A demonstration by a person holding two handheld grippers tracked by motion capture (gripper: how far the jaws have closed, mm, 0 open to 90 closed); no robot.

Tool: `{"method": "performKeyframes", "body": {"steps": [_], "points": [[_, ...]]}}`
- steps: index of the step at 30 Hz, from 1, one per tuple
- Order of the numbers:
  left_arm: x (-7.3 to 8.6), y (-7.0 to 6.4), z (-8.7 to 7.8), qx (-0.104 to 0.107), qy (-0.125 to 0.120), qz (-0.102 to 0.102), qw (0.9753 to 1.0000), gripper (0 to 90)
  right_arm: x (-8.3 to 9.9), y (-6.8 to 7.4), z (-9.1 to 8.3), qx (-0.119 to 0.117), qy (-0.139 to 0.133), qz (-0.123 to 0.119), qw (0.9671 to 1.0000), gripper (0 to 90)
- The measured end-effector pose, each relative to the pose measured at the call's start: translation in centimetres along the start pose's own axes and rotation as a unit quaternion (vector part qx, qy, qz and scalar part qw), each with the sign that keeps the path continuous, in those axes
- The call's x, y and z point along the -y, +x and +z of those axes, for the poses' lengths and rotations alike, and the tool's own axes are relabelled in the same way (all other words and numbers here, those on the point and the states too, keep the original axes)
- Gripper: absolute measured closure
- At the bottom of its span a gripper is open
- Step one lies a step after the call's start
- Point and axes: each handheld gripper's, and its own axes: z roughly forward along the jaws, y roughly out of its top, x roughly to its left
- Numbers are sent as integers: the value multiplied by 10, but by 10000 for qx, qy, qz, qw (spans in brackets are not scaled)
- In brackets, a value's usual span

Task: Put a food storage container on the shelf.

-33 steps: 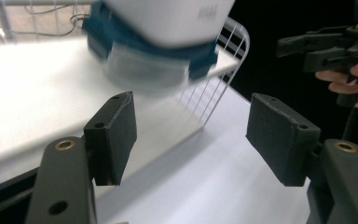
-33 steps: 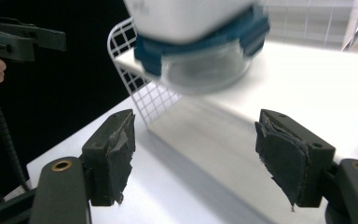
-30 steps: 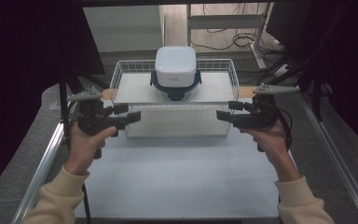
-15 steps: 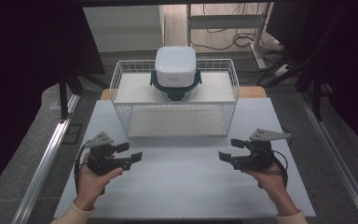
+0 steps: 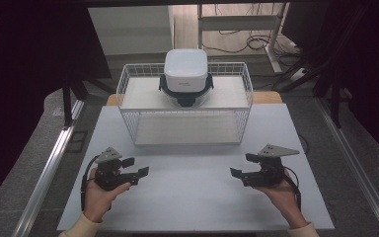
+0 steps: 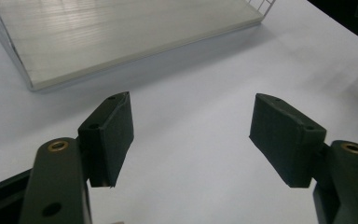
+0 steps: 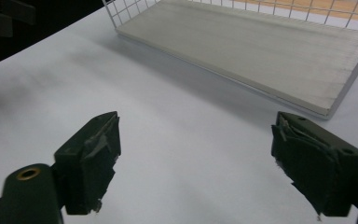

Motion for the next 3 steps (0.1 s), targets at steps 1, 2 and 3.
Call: {"method": "performKeyframes", "body": {"steps": [1, 2, 3], "points": [[1, 1, 1, -13, 1, 21, 10000, 294, 1, 0, 1, 11, -8, -17, 10000, 136], [1, 2, 2, -35, -4, 38, 10000, 290, 3, -1, 3, 51, -11, -45, 10000, 128], [3, 4, 3, -62, -3, 53, 10000, 286, 5, -2, 4, 110, 34, -49, 9999, 119]]}}
